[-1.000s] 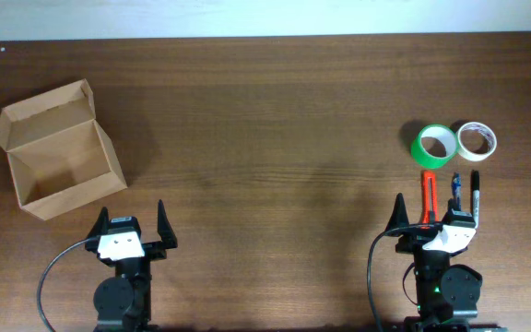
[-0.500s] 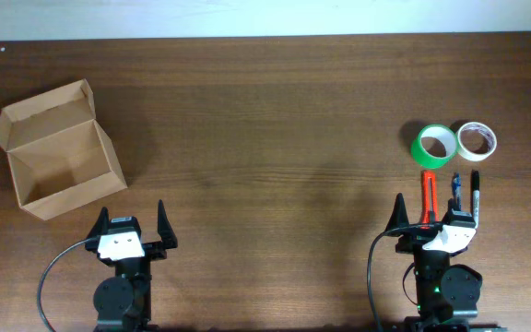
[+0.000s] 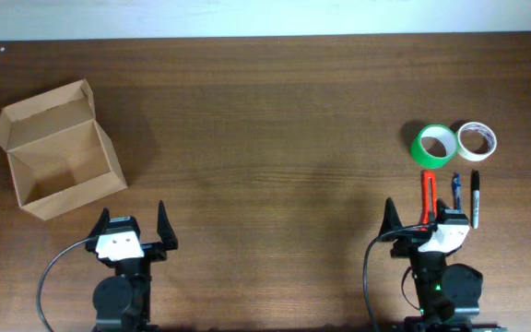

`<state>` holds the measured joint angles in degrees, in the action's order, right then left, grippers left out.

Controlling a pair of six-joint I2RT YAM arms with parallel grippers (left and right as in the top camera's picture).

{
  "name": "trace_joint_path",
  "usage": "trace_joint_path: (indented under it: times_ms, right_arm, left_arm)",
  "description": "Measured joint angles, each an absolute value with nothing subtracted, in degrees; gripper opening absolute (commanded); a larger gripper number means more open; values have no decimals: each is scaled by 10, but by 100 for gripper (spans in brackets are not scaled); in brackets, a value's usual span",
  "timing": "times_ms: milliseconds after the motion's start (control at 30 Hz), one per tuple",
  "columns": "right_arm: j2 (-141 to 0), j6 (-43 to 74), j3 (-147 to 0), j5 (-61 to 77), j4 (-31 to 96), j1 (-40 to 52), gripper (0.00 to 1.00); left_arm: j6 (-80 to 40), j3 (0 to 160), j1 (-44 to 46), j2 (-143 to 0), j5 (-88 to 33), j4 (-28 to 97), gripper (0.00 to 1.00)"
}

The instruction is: Pack container

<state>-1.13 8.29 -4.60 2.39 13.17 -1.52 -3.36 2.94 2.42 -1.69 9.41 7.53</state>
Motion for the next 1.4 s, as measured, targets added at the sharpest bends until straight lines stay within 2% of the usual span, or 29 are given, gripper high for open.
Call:
trace_joint_path:
  times_ms: [167, 300, 433, 533, 700, 800, 933, 1267, 1400]
  right_arm:
    - [-82, 97, -121, 30, 189, -15, 99]
    - [-223, 103, -266, 22, 263, -15, 99]
    - [-404, 89, -449, 18, 366, -18, 99]
    - [-578, 74, -660, 17, 492, -46, 99]
    - [-765, 63, -938, 14, 655, -119, 99]
    - [-834, 57, -1044, 13, 701, -167, 99]
    - [-890, 54, -1105, 15, 719, -235, 99]
    - [-1027, 53, -1113, 49, 701, -364, 99]
    - [-1094, 53, -1113, 59, 700, -388, 99]
  left_arm:
    - [-43, 107, 25, -64, 141, 84, 100]
    - [-44, 211, 13, -165, 168, 110, 100]
    - [-30, 340, -9, -309, 176, 168, 100]
    - [0, 497, -32, -457, 174, 249, 100]
    - [18, 700, -76, -624, 141, 344, 100]
    - [22, 803, -105, -709, 93, 397, 100]
    - [25, 866, -126, -781, 56, 417, 100]
    - [26, 872, -129, -857, 1, 445, 100]
    - [26, 872, -129, -883, -22, 455, 94]
